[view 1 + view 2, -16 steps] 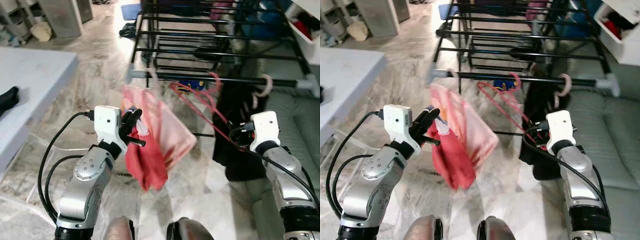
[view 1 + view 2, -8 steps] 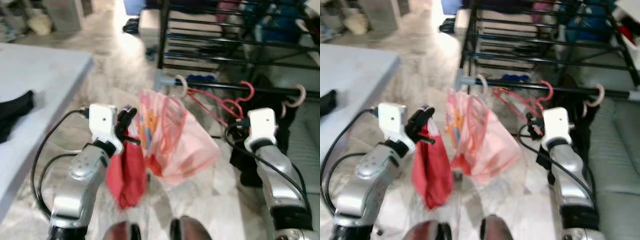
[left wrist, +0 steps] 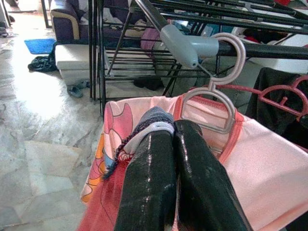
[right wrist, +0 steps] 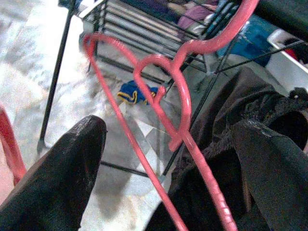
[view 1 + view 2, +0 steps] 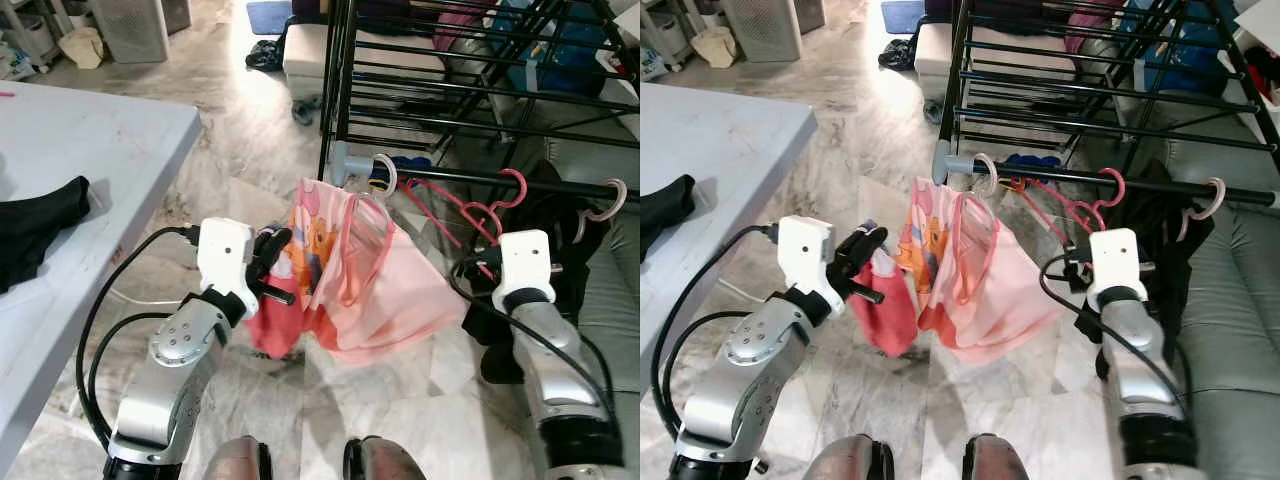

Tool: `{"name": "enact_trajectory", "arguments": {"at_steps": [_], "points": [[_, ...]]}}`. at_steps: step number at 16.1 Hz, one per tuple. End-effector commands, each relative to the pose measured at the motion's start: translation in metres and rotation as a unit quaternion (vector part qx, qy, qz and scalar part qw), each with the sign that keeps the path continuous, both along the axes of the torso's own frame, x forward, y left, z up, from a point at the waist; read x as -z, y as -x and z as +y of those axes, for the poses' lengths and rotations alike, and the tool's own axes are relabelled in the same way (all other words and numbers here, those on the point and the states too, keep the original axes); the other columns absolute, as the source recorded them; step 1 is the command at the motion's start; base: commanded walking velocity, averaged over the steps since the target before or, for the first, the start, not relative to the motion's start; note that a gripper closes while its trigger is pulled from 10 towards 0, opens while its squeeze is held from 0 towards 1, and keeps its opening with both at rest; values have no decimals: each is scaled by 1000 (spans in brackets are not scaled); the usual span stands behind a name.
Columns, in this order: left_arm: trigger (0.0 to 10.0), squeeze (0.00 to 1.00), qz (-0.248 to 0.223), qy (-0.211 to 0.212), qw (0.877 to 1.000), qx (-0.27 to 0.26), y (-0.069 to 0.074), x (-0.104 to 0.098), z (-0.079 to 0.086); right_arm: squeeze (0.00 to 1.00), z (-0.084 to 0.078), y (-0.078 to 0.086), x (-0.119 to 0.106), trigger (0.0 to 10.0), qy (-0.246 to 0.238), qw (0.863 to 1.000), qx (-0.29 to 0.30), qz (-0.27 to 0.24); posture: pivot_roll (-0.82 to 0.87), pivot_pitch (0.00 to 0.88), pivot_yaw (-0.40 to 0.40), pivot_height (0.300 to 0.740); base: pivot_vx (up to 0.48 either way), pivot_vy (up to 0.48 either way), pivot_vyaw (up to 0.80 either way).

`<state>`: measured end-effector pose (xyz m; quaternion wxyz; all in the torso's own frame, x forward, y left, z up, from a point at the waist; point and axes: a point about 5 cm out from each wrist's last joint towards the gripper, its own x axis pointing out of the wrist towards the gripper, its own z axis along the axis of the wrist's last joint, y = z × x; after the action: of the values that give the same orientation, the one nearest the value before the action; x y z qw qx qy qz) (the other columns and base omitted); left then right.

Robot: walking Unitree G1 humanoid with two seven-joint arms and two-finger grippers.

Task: Hang hanger

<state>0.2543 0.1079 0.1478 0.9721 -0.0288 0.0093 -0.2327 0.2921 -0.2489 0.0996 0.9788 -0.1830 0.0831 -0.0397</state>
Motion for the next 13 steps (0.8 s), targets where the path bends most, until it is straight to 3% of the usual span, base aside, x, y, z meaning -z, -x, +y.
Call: {"name": "enact_trajectory", "arguments": {"at_steps": [1, 2, 5, 11, 12, 13], "points": [[10000, 0, -18, -2, 1000, 12, 0, -7, -4, 0, -9, -4, -6, 10000, 18, 1000, -4, 3, 1, 114, -45, 740, 0, 0, 0], [10000, 0, -14, -5, 1000, 14, 1, -6, -4, 0, -15, -7, -11, 10000, 47, 998, -39, 19, 1, 114, -45, 740, 0, 0, 0], [10000, 0, 1, -13, 1000, 26, 6, 0, -4, 0, -29, -17, -18, 10000, 53, 992, -96, 59, 2, 122, -39, 740, 0, 0, 0], [10000, 0, 5, -26, 999, 39, 9, 0, -3, 0, -40, -16, 3, 10000, 37, 969, -156, 191, 17, 129, -39, 740, 0, 0, 0], [10000, 0, 8, -27, 999, 41, 10, 1, -3, 0, -41, -15, 5, 8784, 34, 967, -159, 199, 17, 129, -39, 740, 0, 0, 0], [10000, 0, 9, -28, 999, 43, 11, 2, -3, 0, -41, -14, 5, 0, 25, 965, -163, 203, 15, 131, -38, 740, 0, 0, 0]]}}
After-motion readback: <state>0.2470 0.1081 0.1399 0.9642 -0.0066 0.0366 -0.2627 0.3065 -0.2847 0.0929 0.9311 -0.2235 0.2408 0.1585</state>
